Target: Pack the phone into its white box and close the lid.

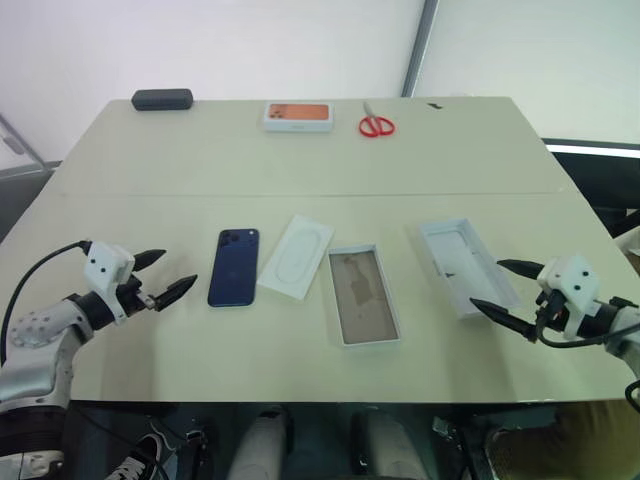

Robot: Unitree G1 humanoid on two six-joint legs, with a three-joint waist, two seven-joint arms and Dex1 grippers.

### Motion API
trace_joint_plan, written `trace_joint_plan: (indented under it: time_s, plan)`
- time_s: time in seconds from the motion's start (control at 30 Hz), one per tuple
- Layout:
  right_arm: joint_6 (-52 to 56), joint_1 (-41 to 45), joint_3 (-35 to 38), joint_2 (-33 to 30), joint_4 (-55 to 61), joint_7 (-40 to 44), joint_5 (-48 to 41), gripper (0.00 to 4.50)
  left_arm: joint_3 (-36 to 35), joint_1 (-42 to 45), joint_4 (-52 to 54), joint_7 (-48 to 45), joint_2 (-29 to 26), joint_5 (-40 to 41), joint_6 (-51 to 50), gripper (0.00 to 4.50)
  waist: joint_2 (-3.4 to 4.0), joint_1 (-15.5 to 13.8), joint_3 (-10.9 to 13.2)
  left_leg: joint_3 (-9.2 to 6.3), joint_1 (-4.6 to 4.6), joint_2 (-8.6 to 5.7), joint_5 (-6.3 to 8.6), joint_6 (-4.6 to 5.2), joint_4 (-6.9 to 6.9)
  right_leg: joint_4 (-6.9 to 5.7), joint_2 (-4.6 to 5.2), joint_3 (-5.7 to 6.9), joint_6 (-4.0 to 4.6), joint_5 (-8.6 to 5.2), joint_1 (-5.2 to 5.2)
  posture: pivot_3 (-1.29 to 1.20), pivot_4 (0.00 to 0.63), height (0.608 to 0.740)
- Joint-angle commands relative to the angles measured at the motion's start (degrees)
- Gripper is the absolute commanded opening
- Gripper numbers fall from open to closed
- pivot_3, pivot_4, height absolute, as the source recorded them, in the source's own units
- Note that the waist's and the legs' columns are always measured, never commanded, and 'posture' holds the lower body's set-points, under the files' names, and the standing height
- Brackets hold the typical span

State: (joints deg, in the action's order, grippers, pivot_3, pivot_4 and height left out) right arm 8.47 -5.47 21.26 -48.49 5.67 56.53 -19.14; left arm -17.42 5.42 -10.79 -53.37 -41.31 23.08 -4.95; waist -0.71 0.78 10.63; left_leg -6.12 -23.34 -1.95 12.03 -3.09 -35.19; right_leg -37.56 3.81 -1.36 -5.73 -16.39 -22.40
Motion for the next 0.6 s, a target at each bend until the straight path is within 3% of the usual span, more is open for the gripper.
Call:
trace_joint_plan:
  time_s: [0.03,0.6]
  plan:
    - [-0.9,0.0,2.2,-1.1,0.4,0.1,-0.6,4.46,-1.7,0.5,1.5,0.0,-0.7,0.7,0.5,4.50,0.00,0.0,0.0,0.00,0.00,0.00,0.00,0.00,0.00,0.00,0.00,0.00,0.00,0.00,0.00,0.00,0.150,0.740]
    - [-1.1,1.6,0.4,-0.9,0.0,0.0,0.3,4.46,-1.2,0.7,2.6,0.0,-0.5,0.9,-1.0,4.50,0.00,0.0,0.0,0.01,0.00,0.00,0.00,0.00,0.00,0.00,0.00,0.00,0.00,0.00,0.00,0.00,0.150,0.740]
